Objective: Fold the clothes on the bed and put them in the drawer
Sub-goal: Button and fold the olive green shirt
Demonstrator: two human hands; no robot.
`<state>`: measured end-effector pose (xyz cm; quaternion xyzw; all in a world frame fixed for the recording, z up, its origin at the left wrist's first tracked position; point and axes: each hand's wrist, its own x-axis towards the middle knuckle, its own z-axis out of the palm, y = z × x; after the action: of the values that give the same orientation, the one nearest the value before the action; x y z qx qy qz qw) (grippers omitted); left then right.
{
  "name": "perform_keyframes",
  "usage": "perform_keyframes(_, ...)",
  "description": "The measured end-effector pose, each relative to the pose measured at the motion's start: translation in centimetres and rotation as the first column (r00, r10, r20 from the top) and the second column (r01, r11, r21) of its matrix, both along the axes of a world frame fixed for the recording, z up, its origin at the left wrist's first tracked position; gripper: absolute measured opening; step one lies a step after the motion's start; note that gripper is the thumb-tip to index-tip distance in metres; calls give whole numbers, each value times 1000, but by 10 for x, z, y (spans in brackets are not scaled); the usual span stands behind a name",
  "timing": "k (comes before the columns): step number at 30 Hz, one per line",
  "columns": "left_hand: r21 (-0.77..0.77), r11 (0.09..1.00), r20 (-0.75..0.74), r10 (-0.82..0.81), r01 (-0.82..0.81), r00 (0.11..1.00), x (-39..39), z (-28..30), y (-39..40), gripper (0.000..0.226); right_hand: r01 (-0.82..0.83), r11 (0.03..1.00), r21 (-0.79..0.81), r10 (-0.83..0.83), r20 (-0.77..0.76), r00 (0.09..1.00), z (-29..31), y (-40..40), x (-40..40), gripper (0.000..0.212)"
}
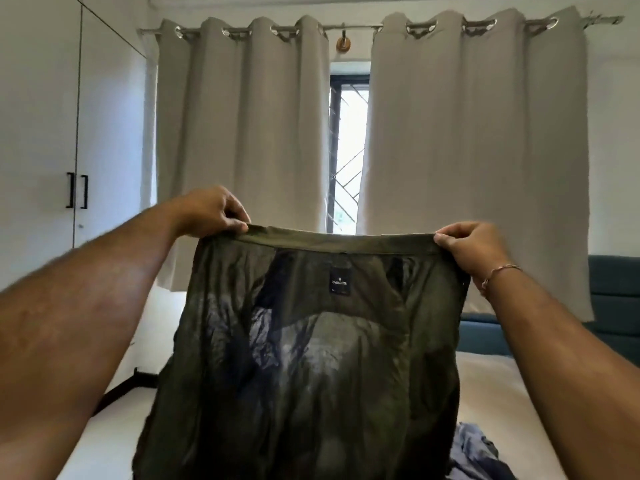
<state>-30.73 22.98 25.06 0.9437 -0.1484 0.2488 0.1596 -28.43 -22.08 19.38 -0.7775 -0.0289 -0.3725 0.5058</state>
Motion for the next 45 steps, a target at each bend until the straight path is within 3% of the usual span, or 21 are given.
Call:
perform_keyframes(2, 86, 995, -50, 47, -43, 998, 8, -22, -5, 12, 99, 979, -178, -103, -12, 995, -19, 4, -8, 15)
perform_keyframes(4, -17, 998, -80, 57, -59, 995, 22, -63, -13, 26, 153, 944, -293, -182, -72, 981, -54, 10, -13, 22)
perform_keyframes(6, -217, 972, -101, 74, -94, 992, 35, -118, -23, 31, 156, 944, -292, -215, -182, 960, -104, 14, -12, 26)
perform_keyframes(10, -581, 787, -167, 134, -208, 977, 54, -258, -54, 24, 88, 996, -14, -88, -312, 946, -226, 35, -1, 14)
perform_keyframes(13, -731, 657, -179, 76, -185, 981, 46, -364, -92, 20, 45, 954, 298, 67, -355, 933, -319, 73, -3, 38)
perform_keyframes(14, -774, 609, -159, 80, -174, 984, 37, -384, -102, 23, 65, 885, 462, 103, -330, 938, -339, 87, -6, 43)
perform_keyframes(16, -834, 504, -196, 112, -226, 974, 29, -435, -121, 24, 168, 632, 757, 172, -348, 921, -385, 108, -7, 42)
perform_keyframes(18, -880, 386, -256, 109, -278, 961, 18, -473, -131, 19, 255, 443, 860, 240, -388, 890, -423, 123, -13, 31)
perform_keyframes(20, -898, 327, -281, 90, -294, 956, 5, -489, -139, 16, 262, 376, 889, 329, -392, 859, -441, 135, -23, 23)
perform_keyframes(24, -887, 429, -188, 10, -174, 982, -22, -495, -153, 16, 170, 455, 874, 380, -363, 851, -444, 152, -41, 16)
perform_keyframes(29, -835, 549, -60, -27, -36, 998, -39, -487, -159, 25, 7, 680, 734, 404, -383, 831, -420, 157, -61, 8)
perform_keyframes(32, -815, 580, -47, -57, -6, 997, -45, -499, -166, 24, -21, 725, 688, 407, -404, 820, -417, 159, -71, 5)
perform_keyframes(40, -928, 285, -300, -180, -242, 937, -38, -521, -185, 11, 57, 579, 813, 480, -397, 782, -433, 164, -65, 14)
perform_keyframes(45, -926, 199, -357, -182, -321, 916, -32, -520, -184, 13, 65, 611, 789, 455, -417, 787, -441, 165, -64, 8)
